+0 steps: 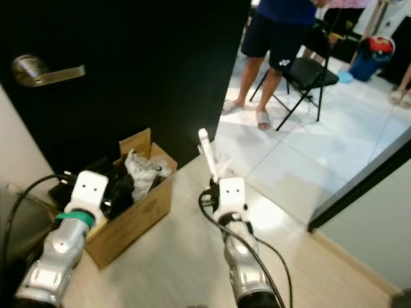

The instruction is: Clean up the room

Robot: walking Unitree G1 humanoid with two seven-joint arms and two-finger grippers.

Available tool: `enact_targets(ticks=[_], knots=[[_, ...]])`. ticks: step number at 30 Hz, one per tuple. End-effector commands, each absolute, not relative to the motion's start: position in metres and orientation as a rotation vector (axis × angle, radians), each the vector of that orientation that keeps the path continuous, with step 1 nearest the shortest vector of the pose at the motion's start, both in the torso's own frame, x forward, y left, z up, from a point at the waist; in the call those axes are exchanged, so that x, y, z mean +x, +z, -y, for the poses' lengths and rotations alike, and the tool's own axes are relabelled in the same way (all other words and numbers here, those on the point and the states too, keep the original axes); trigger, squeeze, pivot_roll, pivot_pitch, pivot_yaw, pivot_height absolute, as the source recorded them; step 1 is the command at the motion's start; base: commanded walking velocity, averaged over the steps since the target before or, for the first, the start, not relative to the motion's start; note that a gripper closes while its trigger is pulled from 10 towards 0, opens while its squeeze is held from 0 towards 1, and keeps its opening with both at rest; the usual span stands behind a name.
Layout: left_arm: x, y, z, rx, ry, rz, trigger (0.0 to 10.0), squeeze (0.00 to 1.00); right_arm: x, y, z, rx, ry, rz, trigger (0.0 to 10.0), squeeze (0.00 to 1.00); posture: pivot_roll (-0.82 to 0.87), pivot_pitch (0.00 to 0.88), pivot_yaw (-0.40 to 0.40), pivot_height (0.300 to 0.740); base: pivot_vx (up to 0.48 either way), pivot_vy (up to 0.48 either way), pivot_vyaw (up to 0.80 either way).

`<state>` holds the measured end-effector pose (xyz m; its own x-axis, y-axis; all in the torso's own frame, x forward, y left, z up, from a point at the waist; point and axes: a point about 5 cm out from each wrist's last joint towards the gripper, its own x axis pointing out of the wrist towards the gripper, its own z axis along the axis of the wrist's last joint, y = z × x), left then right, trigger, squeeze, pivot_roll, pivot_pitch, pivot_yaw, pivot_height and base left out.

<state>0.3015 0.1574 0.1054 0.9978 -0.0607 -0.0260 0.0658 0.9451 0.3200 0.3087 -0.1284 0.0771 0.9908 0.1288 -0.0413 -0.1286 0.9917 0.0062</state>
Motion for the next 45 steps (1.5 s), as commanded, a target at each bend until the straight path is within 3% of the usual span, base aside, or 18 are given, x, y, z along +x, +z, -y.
enact_targets(ticks=[1, 16, 25, 33, 34, 39, 43, 45], knots=[[0.297, 0.096, -0.164, 0.344, -0.053, -0.053, 10.0, 0.00, 0.307, 0.075, 0.127, 0.013, 0.129, -0.052, 10.0, 0.00, 0.10, 0.024, -0.036, 0.740, 0.480, 0.000, 0.00], [0.299, 0.094, -0.166, 0.355, -0.049, -0.062, 10.0, 0.00, 0.309, 0.075, 0.127, -0.041, 0.147, -0.049, 10.0, 0.00, 0.10, 0.002, -0.037, 0.740, 0.470, 0.000, 0.69], [0.296, 0.085, -0.162, 0.367, -0.101, -0.083, 10.0, 0.00, 0.306, 0.072, 0.126, 0.016, 0.170, -0.064, 10.0, 0.00, 0.10, 0.002, -0.037, 0.740, 0.000, 0.000, 0.11], [0.287, 0.037, -0.169, 0.645, -0.108, -0.230, 10.0, 0.00, 0.301, 0.051, 0.135, 0.107, 0.139, -0.162, 10.0, 0.00, 0.08, 0.018, -0.043, 0.740, 0.000, 0.000, 0.00], [0.287, 0.026, -0.178, 0.731, -0.043, -0.293, 10.0, 0.00, 0.297, 0.043, 0.144, 0.132, 0.113, -0.199, 10.0, 0.00, 0.07, 0.023, -0.048, 0.740, 0.000, 0.000, 0.00], [0.278, -0.004, -0.193, 0.828, -0.007, -0.511, 10.0, 0.00, 0.290, 0.027, 0.170, 0.156, 0.028, -0.274, 10.0, 0.00, 0.06, 0.020, -0.052, 0.740, 0.000, 0.000, 0.00], [0.273, -0.013, -0.200, 0.635, 0.070, -0.620, 10.0, 0.00, 0.289, 0.027, 0.173, 0.239, 0.078, -0.293, 10.0, 0.00, 0.03, 0.032, -0.049, 0.740, 0.000, 0.000, 0.00], [0.275, -0.014, -0.196, 0.417, 0.084, -0.635, 10.0, 0.00, 0.284, 0.026, 0.167, 0.302, 0.217, -0.329, 10.0, 0.00, 0.03, 0.032, -0.049, 0.740, 0.000, 0.000, 0.00]])
